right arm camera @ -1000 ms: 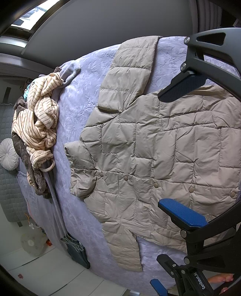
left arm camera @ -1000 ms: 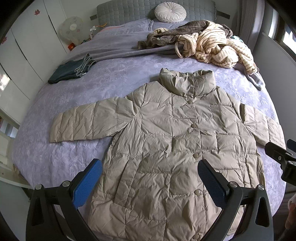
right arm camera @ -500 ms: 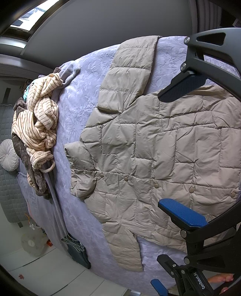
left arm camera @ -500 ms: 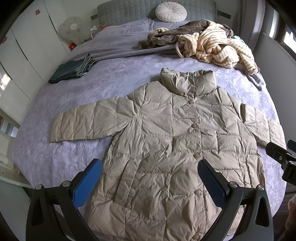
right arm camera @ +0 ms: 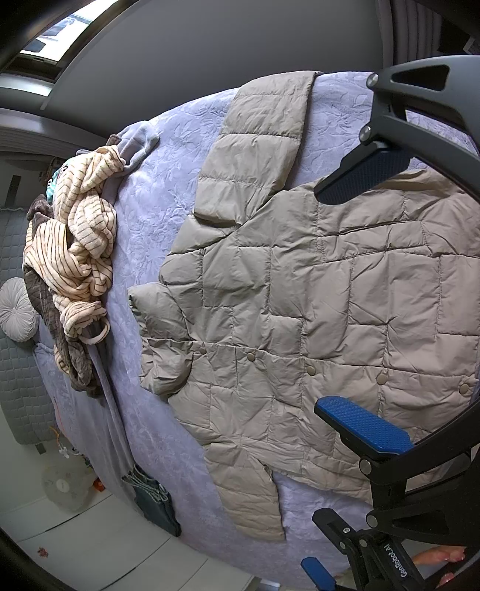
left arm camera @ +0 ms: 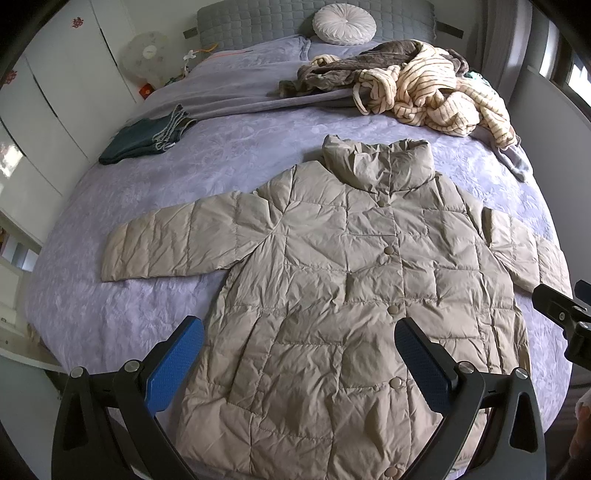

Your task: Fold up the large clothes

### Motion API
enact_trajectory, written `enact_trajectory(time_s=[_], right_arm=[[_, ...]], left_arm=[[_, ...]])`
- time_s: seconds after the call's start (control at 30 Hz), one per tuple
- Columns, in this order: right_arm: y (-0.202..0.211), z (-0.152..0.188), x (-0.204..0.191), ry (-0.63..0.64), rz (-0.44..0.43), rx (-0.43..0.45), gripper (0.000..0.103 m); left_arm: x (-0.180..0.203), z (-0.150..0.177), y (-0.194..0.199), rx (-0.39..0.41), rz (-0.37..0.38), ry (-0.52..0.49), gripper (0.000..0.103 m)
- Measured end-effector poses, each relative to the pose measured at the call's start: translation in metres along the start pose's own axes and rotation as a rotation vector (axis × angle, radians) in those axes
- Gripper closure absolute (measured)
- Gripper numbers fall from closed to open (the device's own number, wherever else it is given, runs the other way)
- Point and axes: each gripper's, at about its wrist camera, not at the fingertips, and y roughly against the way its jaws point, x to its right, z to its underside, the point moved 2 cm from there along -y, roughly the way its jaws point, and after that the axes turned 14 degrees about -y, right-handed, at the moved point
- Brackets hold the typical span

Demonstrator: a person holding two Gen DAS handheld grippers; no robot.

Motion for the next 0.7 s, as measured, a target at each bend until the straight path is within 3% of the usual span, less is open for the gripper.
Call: enact_trajectory(time_s=[0.7], right_arm=[[-0.0009, -0.0003, 0.0012, -0.001, 0.0, -0.001, 0.0]], left_arm=[[0.0001, -0.0004, 0.0, -0.002, 0.0, -0.001, 0.0]])
